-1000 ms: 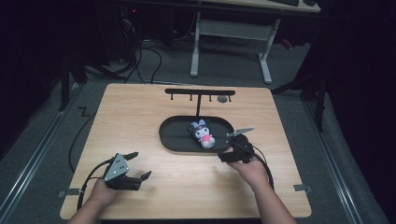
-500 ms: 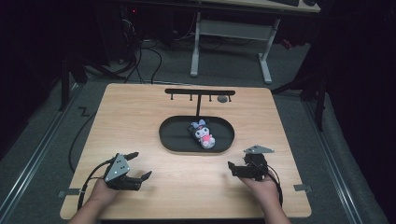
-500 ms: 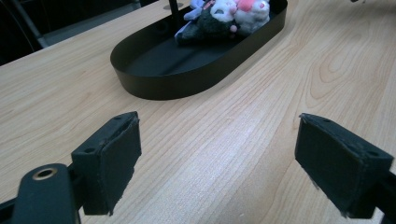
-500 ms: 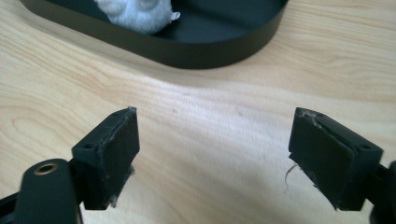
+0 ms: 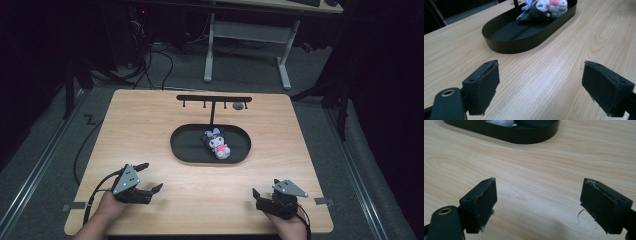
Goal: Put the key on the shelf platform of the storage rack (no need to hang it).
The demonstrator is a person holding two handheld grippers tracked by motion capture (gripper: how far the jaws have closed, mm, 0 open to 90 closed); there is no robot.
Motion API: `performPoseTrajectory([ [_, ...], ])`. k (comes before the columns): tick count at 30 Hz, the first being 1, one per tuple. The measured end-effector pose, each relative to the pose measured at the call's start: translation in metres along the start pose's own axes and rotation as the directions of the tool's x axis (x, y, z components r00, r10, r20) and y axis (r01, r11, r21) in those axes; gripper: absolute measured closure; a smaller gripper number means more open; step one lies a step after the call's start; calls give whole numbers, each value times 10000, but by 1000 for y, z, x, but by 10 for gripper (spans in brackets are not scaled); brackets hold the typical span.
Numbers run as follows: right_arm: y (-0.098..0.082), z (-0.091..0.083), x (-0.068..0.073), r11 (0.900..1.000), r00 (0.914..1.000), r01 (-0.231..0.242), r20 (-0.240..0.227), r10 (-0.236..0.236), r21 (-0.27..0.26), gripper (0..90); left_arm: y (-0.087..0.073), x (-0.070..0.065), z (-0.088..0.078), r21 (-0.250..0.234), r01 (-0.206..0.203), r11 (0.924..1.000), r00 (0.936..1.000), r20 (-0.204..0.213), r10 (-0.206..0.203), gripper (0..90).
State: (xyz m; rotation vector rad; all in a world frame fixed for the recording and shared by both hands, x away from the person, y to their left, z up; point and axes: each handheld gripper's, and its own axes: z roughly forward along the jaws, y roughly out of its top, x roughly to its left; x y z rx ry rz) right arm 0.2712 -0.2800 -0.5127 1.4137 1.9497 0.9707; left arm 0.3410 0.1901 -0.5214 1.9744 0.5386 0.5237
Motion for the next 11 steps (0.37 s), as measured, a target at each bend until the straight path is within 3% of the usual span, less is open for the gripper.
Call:
performPoseTrajectory([
  [2, -1, 0, -4, 9996, 9997, -254, -50, 253, -104, 140, 0, 0, 0, 15, -10, 10000, 10000, -6, 10, 154],
  [11, -2, 4, -1, 9998, 9998, -177, -75, 177, -24, 138, 0, 0, 0, -28, 7, 10000, 10000, 63, -7, 154],
])
